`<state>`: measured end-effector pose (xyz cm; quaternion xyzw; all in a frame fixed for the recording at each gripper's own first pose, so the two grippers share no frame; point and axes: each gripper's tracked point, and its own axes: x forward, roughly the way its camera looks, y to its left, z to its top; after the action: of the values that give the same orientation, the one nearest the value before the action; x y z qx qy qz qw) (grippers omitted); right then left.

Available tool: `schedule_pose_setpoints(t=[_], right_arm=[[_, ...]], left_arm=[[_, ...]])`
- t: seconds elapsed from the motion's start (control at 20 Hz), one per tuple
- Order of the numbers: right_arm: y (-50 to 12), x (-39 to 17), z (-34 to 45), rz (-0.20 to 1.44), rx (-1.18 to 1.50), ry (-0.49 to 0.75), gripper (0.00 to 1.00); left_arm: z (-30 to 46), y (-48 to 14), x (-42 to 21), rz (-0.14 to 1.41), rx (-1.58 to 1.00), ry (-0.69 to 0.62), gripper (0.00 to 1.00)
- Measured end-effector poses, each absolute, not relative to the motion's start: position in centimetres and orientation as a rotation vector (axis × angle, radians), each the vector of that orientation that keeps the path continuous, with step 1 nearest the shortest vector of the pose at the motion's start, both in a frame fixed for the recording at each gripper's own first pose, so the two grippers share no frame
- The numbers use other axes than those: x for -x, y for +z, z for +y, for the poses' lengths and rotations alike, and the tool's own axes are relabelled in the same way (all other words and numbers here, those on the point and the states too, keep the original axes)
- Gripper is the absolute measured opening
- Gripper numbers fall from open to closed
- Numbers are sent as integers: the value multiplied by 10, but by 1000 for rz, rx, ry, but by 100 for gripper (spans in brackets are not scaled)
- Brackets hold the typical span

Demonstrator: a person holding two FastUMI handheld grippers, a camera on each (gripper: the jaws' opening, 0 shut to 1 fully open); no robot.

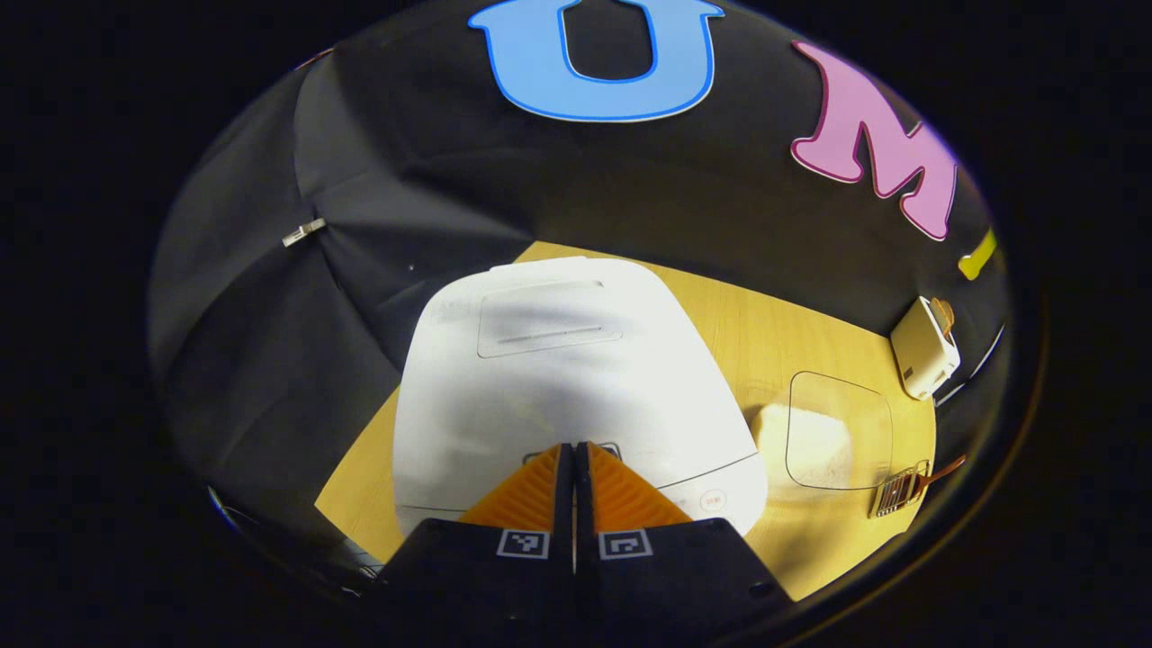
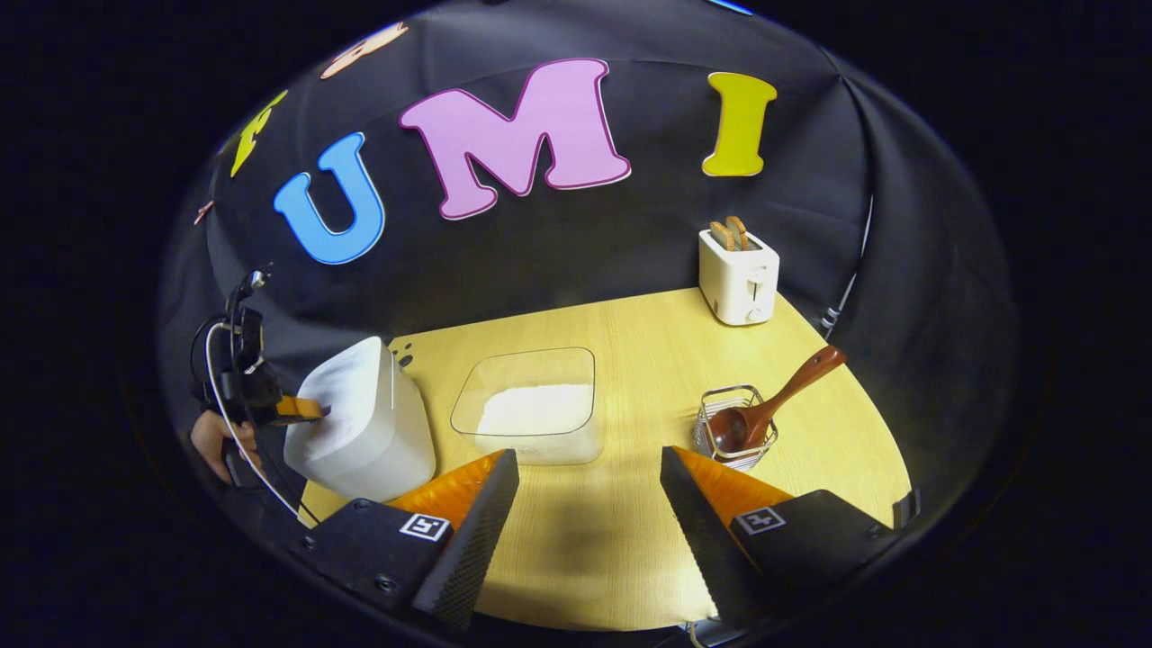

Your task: Close the left gripper, press the button to open the rice cooker; take a wooden spoon from the chopstick holder with the right hand, scoop a spoonful of rice and pour it into the rice cooker, then put the wooden spoon back into the chopstick holder.

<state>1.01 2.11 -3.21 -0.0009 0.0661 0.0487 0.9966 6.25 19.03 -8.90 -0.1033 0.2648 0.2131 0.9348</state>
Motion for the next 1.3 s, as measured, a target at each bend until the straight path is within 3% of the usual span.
schedule_pose_setpoints(t=[0.4, 0.65, 0.95, 1.1, 1.25, 1.3], right_arm=[[-31, 3, 15, 106, -10, 98, 98], [-25, 11, -1, 73, -22, 76, 98], [-16, 11, -40, 31, -66, 7, 98], [-10, 6, -58, 18, -84, -12, 98], [-1, -1, -77, -1, -80, -21, 98], [2, -4, -82, -6, -77, -22, 98]], left_arm=[[194, -36, -52, 340, 228, 419, 6], [184, 38, -29, 97, 156, 454, 6], [140, 63, 5, -101, 138, 400, 5], [110, 57, 11, -124, 111, 359, 5], [83, 48, 9, -101, 75, 312, 17], [72, 46, 7, -93, 67, 294, 12]])
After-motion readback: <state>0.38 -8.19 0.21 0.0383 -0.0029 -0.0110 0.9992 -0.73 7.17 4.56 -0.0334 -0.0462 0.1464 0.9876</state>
